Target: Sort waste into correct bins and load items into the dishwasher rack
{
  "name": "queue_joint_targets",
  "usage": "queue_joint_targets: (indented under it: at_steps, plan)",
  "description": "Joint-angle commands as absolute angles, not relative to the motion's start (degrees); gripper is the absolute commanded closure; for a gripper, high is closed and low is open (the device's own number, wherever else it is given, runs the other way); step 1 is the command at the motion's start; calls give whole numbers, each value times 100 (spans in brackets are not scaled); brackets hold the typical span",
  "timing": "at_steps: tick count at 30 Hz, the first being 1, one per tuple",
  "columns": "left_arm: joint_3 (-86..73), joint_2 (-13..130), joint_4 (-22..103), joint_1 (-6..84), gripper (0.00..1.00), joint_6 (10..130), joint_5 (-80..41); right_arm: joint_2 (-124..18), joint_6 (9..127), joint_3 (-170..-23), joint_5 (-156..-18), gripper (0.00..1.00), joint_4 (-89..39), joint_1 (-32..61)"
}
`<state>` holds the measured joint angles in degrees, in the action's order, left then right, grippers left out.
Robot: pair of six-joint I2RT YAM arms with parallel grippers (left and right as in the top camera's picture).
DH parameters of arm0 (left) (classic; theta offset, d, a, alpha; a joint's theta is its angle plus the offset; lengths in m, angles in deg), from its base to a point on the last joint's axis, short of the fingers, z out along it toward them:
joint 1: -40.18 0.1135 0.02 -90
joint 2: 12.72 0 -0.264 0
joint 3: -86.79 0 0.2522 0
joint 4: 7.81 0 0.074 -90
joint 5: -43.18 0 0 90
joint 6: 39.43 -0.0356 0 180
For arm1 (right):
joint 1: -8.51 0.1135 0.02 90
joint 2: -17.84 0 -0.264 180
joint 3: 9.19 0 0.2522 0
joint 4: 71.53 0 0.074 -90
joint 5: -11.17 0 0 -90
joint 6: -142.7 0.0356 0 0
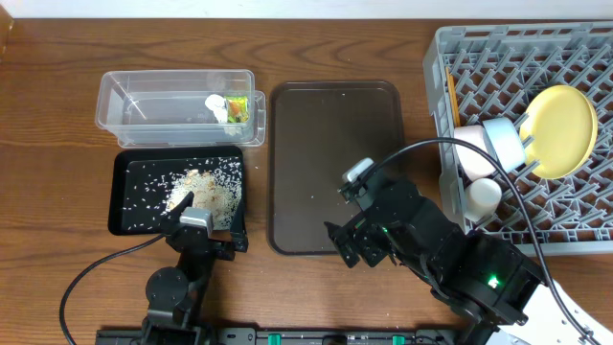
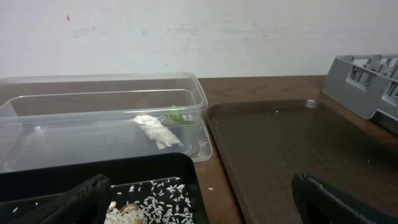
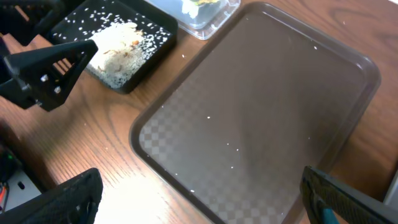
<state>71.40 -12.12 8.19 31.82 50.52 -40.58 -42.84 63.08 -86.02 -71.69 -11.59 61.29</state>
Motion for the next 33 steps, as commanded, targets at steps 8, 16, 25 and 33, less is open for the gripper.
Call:
queue_joint_targets:
  at_steps: [8,16,25,33]
  plan:
    - [7280,-1242,928,3202,5,4997,-3975,-4090,4310,-8626,-7158,1,-762,6015]
    - [7280,-1242,928,3202,5,4997,-3975,-3062,4085,-8419,-8026,1,-1236,4642]
    - [7280,-1242,928,3202,5,4997,-3975,-1362,4087,-7050,-9455,1,-1688,2697]
    - [7280,-1242,928,3202,5,4997,-3975,367,4087,-5345,-9543,1,-2145,2323]
